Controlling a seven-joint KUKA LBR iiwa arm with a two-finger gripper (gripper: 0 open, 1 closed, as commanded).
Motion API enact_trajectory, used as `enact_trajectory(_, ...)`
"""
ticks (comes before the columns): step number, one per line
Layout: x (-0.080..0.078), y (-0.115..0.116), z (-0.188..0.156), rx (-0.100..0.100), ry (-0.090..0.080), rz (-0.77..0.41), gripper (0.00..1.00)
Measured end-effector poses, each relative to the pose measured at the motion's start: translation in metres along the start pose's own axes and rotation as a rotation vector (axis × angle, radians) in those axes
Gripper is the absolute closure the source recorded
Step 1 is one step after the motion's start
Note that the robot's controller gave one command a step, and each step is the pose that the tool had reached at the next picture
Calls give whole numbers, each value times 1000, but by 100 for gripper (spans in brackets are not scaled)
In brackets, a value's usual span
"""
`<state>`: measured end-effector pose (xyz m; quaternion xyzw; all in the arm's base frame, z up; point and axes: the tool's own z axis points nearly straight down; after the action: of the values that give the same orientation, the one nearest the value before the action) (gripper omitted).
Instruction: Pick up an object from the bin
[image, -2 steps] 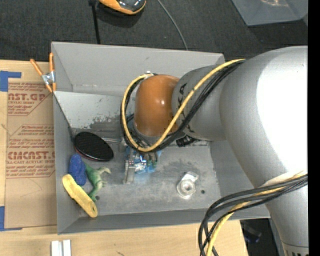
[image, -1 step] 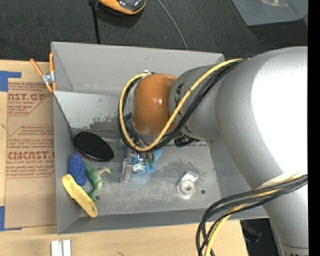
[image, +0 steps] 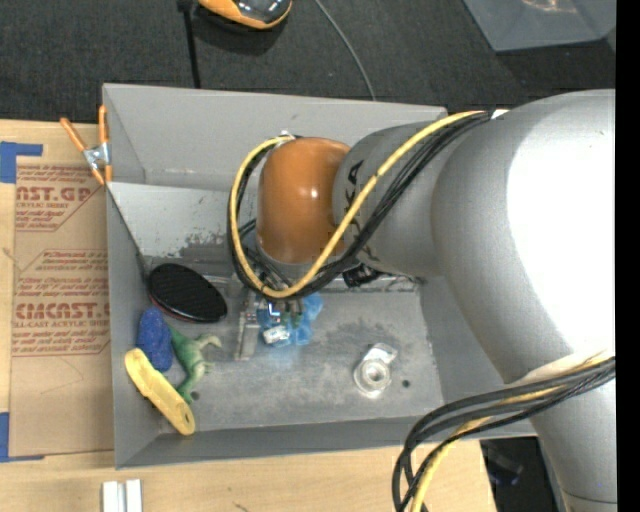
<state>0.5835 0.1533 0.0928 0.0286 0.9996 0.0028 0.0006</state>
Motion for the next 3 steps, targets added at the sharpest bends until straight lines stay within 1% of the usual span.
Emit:
enact_trajectory(1, 2, -42, 5, 2, -2, -246, 0)
enact_trajectory(2, 18, -68, 8, 1, -1, -101, 0)
enact_trajectory(3, 17, -83, 12, 0, -2, 133, 0)
